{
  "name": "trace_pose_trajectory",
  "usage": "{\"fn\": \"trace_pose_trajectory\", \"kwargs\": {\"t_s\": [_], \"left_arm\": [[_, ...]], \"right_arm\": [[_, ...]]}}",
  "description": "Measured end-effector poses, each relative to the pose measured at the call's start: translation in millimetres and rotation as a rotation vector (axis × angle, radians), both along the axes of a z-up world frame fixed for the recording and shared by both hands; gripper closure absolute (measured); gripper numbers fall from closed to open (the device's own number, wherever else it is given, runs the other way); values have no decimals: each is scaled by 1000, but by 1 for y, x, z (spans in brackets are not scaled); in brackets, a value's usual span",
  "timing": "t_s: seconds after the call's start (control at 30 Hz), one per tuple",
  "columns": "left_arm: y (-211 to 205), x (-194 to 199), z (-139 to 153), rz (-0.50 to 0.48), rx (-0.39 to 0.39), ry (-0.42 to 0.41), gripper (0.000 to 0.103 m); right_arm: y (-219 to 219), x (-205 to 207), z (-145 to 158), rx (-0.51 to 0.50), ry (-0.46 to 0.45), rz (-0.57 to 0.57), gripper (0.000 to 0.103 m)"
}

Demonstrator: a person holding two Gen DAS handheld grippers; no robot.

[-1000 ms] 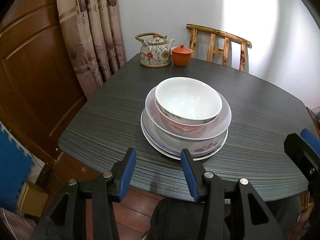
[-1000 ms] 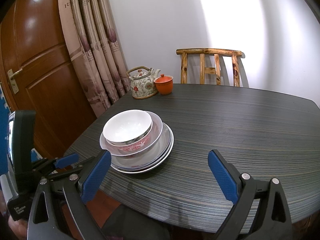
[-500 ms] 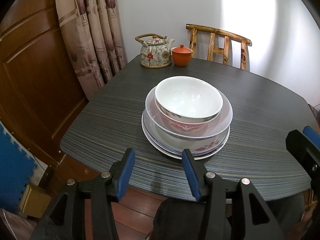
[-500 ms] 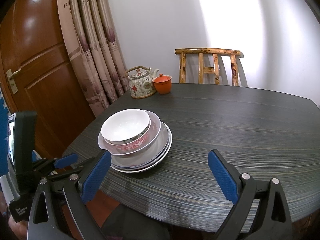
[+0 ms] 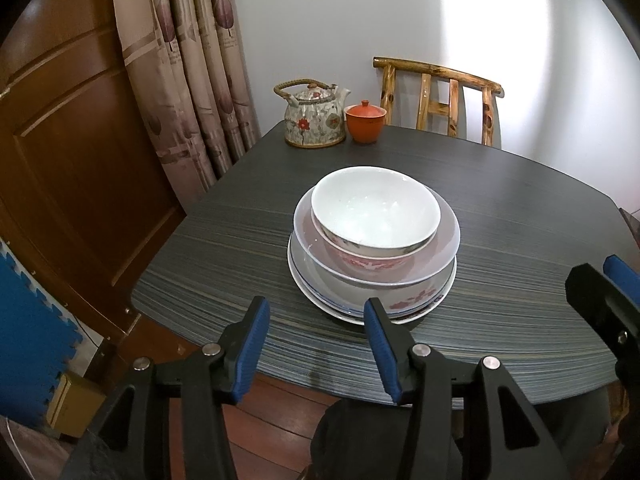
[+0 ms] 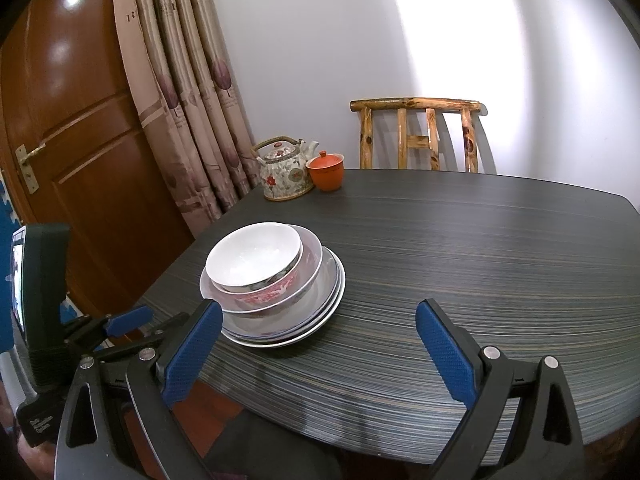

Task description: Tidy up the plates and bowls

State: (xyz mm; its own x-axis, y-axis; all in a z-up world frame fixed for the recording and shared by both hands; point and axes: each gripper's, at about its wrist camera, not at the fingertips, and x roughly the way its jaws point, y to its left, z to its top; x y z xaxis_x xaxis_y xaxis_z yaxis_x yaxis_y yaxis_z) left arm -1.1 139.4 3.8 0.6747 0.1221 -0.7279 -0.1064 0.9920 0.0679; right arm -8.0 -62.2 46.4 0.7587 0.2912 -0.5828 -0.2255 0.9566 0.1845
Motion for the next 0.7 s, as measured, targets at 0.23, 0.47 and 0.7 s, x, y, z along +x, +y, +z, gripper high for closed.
{"fn": "trace_pose_trajectory", "kwargs": {"t_s": [0.23, 0.47, 0.7], "left_arm": [[-2, 2, 0, 1, 4, 5, 53], [-3, 4, -2, 5, 2, 14, 53], [-3, 5, -5, 4, 8, 20, 53]], "right_arm": [[-1, 0, 1, 5, 4, -8, 7], [0, 2, -1, 11, 13, -13, 7], [1, 2, -3, 13, 22, -19, 7]]}}
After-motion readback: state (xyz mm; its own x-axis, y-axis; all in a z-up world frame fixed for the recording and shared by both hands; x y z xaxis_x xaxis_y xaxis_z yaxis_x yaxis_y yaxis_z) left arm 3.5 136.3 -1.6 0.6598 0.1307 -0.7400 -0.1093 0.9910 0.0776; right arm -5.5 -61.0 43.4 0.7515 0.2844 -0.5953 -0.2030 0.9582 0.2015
